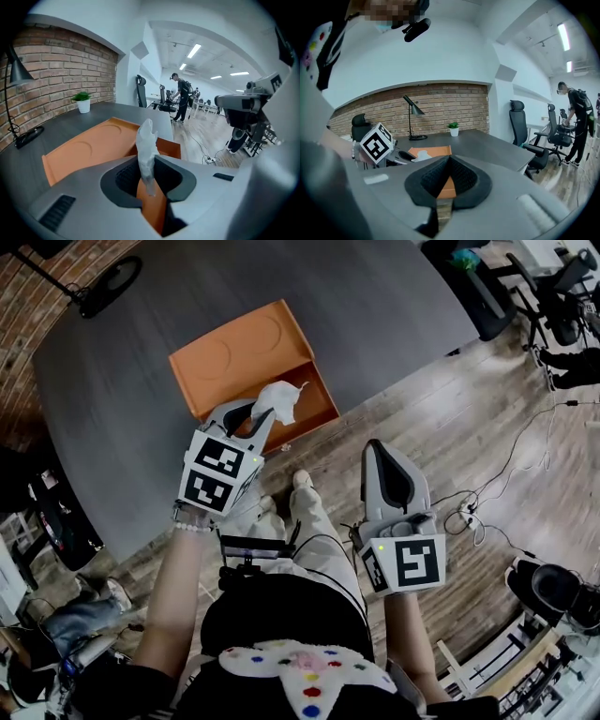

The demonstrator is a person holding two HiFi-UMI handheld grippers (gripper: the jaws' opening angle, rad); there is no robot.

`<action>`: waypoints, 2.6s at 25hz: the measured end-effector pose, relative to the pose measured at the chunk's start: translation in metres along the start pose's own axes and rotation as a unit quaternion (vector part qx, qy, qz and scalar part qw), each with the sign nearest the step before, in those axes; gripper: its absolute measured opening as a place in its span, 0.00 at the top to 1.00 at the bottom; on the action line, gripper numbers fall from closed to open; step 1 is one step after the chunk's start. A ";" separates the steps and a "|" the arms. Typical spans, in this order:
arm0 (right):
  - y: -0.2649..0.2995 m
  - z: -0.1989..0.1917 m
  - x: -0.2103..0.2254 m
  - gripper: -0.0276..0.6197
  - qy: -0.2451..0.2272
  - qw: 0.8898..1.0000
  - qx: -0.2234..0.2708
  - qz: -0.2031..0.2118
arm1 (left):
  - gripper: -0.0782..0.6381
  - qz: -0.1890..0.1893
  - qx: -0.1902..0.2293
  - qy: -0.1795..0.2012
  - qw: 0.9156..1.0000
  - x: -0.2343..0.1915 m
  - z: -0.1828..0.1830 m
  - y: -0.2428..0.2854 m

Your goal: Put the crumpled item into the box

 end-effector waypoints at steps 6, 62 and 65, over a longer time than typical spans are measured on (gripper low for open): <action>-0.002 -0.011 0.009 0.94 0.009 1.000 -0.010 -0.002 | 0.79 -0.012 -0.045 -0.018 0.999 0.002 -0.013 0.027; 0.007 0.044 -0.065 0.94 -0.053 0.994 0.048 0.087 | 0.88 0.129 0.161 -0.029 0.978 -0.010 0.044 -0.145; 0.004 0.053 -0.073 0.94 -0.057 0.993 0.057 0.090 | 0.88 0.137 0.182 -0.024 0.974 -0.010 0.052 -0.168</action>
Point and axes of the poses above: the fingertips, and each gripper's own axes: y forward along the fingers, x to its right, z out of its top, the point moved 1 cm from there along -y, backward along the fingers
